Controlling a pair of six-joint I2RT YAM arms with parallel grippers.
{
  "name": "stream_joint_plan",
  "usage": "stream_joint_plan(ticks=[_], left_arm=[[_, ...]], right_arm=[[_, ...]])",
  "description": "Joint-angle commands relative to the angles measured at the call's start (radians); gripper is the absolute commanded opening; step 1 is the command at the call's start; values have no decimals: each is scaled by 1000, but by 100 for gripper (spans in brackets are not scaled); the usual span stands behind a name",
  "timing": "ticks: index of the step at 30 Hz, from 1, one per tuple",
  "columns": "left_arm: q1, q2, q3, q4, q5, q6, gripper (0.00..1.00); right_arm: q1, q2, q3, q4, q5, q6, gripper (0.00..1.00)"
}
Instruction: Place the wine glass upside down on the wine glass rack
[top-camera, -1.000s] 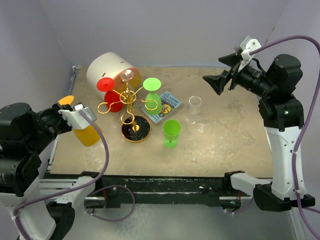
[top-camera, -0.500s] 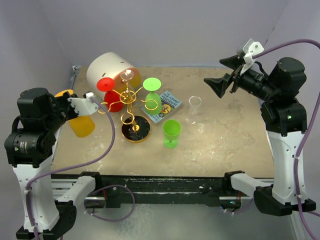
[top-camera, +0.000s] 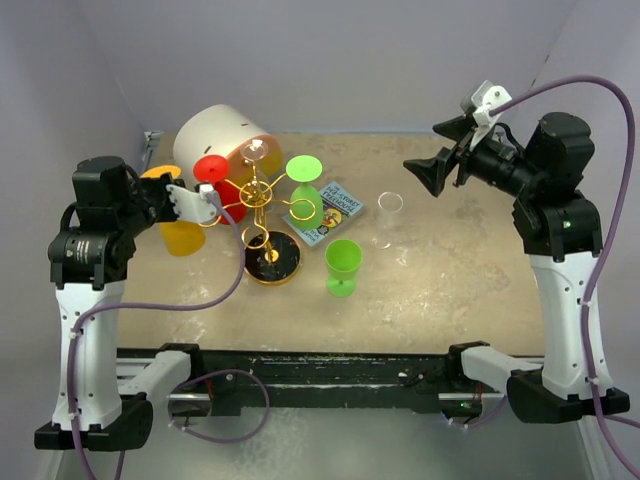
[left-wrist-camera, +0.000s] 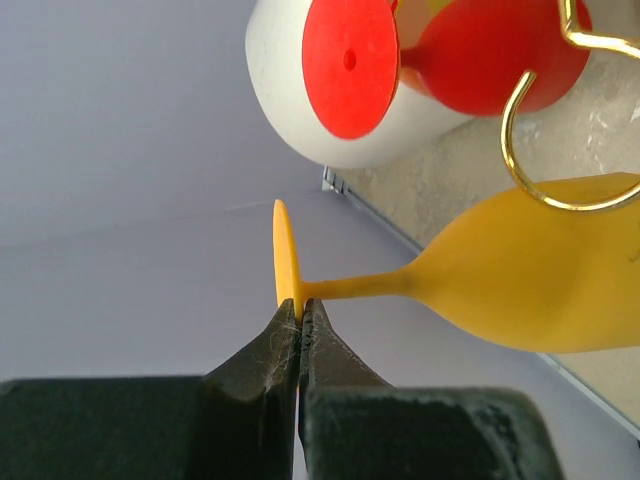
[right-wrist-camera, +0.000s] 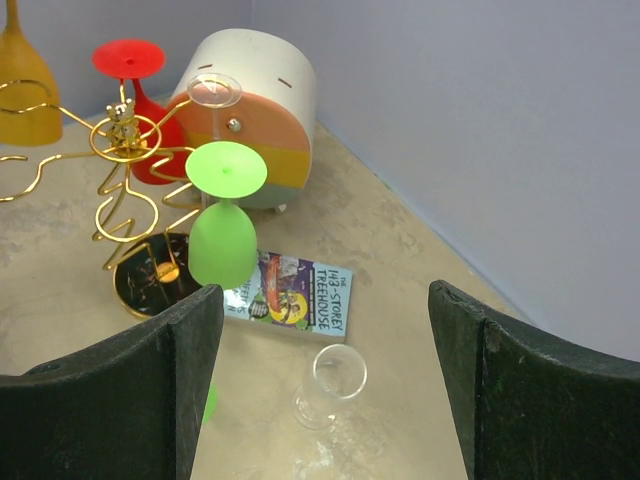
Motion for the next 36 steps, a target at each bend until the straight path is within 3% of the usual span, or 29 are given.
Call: stream_joint_plan(ticks=[1, 11, 36], left_arm=[[-2, -4, 1, 59, 160, 92, 0], [-54, 14, -5, 27, 251, 173, 0], [-136, 70, -18, 15, 306, 310, 0]], right_arm=[[-3, 0, -8, 24, -20, -27, 86], [-3, 10, -7, 23, -12, -37, 86], [-2, -10, -59, 26, 20, -59, 86]])
